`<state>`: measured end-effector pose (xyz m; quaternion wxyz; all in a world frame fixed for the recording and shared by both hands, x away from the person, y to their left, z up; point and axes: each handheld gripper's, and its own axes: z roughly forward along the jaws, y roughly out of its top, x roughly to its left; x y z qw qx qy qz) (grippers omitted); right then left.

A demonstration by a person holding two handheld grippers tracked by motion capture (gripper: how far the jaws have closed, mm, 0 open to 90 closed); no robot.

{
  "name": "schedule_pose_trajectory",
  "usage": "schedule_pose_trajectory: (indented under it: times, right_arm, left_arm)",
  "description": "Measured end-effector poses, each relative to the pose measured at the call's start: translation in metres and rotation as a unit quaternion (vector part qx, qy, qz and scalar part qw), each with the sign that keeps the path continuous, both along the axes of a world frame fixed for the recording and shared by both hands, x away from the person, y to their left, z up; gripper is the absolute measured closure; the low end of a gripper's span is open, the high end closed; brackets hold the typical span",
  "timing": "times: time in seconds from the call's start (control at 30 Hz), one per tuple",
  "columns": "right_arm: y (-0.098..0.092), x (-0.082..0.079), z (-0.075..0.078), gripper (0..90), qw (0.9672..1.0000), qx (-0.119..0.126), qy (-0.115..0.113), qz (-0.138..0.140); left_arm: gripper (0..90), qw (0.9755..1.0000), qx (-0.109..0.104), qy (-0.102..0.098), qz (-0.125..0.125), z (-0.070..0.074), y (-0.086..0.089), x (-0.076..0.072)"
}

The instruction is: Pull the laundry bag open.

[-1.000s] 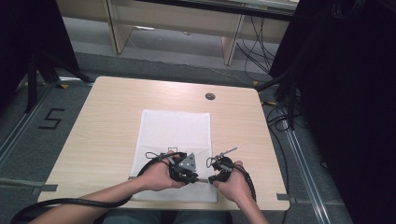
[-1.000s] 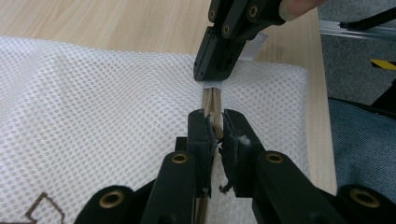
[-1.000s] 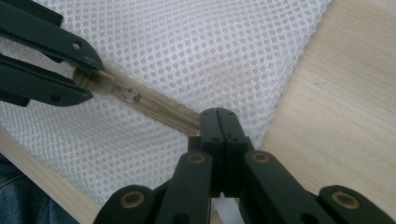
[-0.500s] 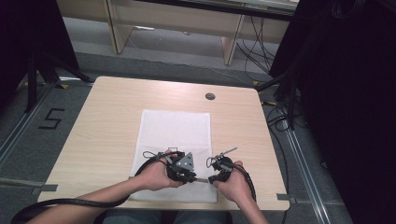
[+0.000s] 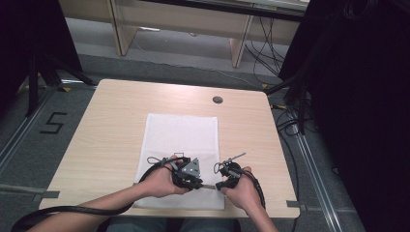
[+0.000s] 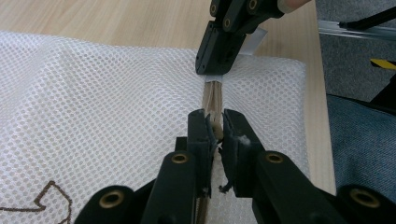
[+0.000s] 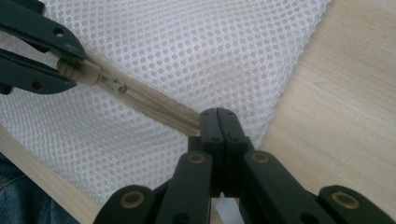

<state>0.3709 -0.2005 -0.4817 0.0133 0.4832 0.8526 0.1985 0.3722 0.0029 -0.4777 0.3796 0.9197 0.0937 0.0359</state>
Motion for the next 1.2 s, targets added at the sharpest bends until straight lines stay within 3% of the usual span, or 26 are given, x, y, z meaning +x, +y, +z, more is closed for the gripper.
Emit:
schedule_pose_trajectory:
  times: [0.3,0.33,0.87,0.97,1.2]
  right_arm:
    - [0.0001,-0.0001,-0.0001,90.0,1.0,0.0,-0.001,0.0]
    - [0.0001,-0.0001,0.0,90.0,1.0,0.0,-0.001,-0.001]
    - [0.0,0.0004,0.0002,90.0,1.0,-0.001,0.002,0.001]
    - [0.001,-0.0009,0.0002,90.0,0.9999,0.005,0.008,-0.008]
    - [-0.0003,0.0006,0.0,90.0,1.0,0.0,0.002,0.001]
  left_arm:
    - [81.4,1.0,0.001,-0.006,-0.001,0.0014,0.0015,-0.0002]
    - [81.4,1.0,-0.001,0.002,0.005,0.0014,0.0023,-0.0007]
    - [81.4,1.0,-0.002,-0.003,0.0,0.0008,0.0049,-0.0003]
    - [81.4,1.0,0.0,0.001,0.003,0.001,0.0055,-0.001]
    - [81.4,1.0,-0.003,0.002,0.006,0.0031,0.0085,-0.0004]
